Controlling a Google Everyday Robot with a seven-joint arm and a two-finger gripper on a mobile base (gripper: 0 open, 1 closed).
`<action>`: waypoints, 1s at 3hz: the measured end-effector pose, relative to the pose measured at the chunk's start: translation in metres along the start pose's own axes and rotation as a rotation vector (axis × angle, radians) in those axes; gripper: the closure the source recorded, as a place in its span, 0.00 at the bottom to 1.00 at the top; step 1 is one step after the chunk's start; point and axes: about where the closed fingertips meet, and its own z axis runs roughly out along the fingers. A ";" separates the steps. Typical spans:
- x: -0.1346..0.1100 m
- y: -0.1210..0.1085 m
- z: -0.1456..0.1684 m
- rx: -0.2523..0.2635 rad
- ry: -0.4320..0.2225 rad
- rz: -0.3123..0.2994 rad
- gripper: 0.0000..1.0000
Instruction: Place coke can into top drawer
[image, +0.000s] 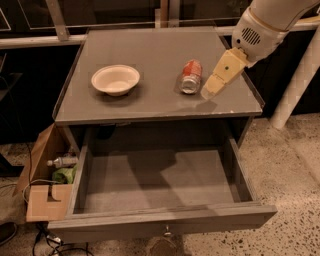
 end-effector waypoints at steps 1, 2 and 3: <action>-0.002 -0.001 0.001 0.004 -0.003 0.004 0.00; -0.007 -0.010 0.007 0.007 0.025 0.059 0.00; -0.013 -0.021 0.015 0.009 0.063 0.135 0.00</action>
Offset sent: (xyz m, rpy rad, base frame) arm 0.0218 -0.0068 -0.0104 -0.0363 0.1054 -0.1442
